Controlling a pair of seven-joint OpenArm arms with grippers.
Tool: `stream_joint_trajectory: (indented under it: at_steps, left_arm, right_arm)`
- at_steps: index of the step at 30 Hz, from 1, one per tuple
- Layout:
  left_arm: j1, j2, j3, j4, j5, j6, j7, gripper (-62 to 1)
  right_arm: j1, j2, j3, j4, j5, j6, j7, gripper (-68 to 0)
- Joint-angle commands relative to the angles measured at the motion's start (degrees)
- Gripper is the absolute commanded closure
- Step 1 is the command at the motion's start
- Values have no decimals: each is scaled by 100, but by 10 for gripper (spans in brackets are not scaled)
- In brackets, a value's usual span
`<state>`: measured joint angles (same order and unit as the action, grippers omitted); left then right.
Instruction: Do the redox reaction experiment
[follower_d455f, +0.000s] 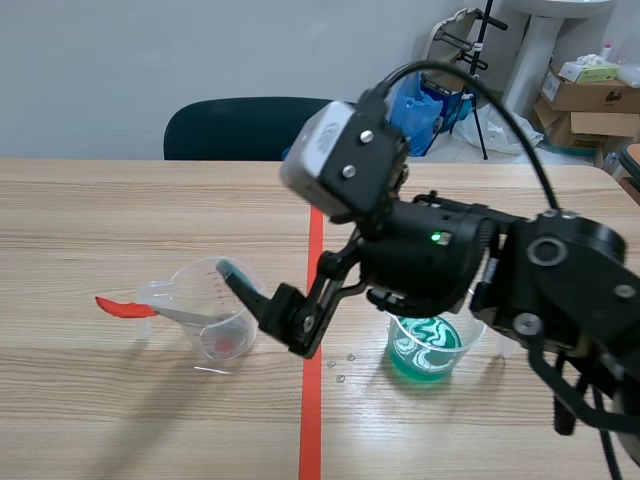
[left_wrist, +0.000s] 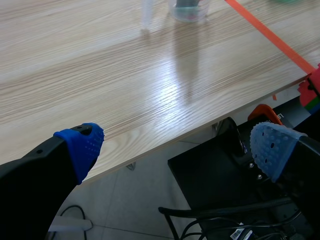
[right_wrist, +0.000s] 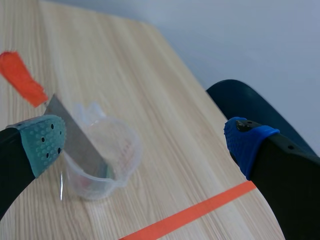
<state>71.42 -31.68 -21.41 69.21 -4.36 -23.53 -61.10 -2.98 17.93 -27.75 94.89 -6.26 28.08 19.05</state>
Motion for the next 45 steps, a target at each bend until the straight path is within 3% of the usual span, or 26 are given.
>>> stream_joint_trajectory:
  at_steps: [1, 5, 9, 13, 18, 23, 26, 29, 32, 35, 40, 45]
  left_arm:
    - [-20, 179, 4, 267, 79, 55, -87, -623]
    - [-116, 649, 4, 730, 122, 308, -2, -623]
    - [-232, 1211, -4, 1364, 284, 422, 564, -623]
    - [-332, 1840, -90, 2129, 597, 501, 1141, -623]
    - [-570, 2564, -345, 3187, 595, 492, 2059, -623]
    - [-966, 2889, -363, 4044, 592, 468, 2723, -623]
    - [-1215, 2907, -341, 4400, 592, 433, 2999, -623]
    - [-1287, 2833, -203, 4623, 590, 437, 3112, -623]
    - [-1285, 2575, 140, 4666, 590, 450, 3167, -616]
    - [-1285, 2218, 614, 4666, 590, 730, 3421, -576]
    - [-1283, 1768, 1318, 4664, 592, 1349, 3526, -576]
    - [-1290, 1657, 1432, 4664, 590, 1421, 3521, -576]
  right_arm:
    - [-127, 162, 133, 264, 210, -166, 79, -679]
    - [-682, 501, 455, 833, 603, -590, 79, -679]
    - [-1360, 761, 800, 1325, 981, -951, 79, -679]
    - [-2100, 841, 1215, 1812, 1211, -970, 83, -679]
    - [-3038, 841, 1705, 2435, 1211, -984, 87, -679]
    - [-3816, 841, 1980, 2855, 1213, -1377, 190, -679]
    - [-3993, 841, 2103, 2879, 1213, -1384, 136, -679]
    - [-4103, 844, 2188, 2879, 1213, -1572, 83, -679]
    - [-4181, 839, 2194, 2881, 1298, -1655, 168, -679]
    - [-4181, 839, 2192, 2881, 1298, -1652, 170, -679]
    - [-4179, 839, 2197, 2881, 1449, -1650, 168, -679]
    - [-4179, 839, 2197, 2881, 1449, -1652, 144, -679]
